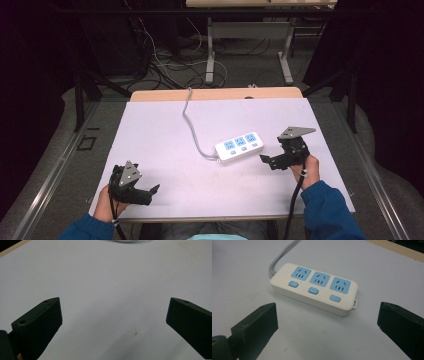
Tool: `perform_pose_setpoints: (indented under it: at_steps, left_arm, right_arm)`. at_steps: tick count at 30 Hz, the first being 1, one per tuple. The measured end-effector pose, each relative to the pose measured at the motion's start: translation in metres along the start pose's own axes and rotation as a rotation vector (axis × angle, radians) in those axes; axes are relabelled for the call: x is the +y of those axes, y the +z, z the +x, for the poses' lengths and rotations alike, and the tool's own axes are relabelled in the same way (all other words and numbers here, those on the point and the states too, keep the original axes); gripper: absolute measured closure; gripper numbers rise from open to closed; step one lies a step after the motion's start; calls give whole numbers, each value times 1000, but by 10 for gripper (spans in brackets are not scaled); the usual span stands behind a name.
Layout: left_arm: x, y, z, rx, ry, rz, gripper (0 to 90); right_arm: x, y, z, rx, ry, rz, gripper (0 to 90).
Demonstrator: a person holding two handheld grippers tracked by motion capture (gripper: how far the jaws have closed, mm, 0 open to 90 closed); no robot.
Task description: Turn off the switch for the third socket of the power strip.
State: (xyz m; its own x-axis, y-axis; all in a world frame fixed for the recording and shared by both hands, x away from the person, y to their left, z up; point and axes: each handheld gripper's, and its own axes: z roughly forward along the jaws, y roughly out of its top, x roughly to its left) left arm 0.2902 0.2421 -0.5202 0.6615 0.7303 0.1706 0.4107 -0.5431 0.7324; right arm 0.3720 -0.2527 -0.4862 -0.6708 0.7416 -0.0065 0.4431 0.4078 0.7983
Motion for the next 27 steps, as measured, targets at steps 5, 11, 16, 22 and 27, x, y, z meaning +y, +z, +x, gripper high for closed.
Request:
perform_pose_setpoints:
  at_steps: [5, 11, 16, 22, 27]
  left_arm:
    - [0, 0, 0, 0, 2, -1, 2]
    - [0, 1, 0, -7, 1, 0, 1]
    - [0, 0, 0, -4, 3, -2, 1]
    - [0, 0, 0, 2, -2, -4, 2]
    - [0, 0, 0, -3, -9, -4, 2]
  right_arm:
    - [4, 5, -4, 7, 12, 10, 24]
    - [9, 13, -7, 11, 10, 28, 23]
    - [11, 19, -9, -4, 7, 31, 0]
    - [14, 18, -14, -2, 30, 16, 0]
    - [15, 21, -19, -6, 46, 7, 0]
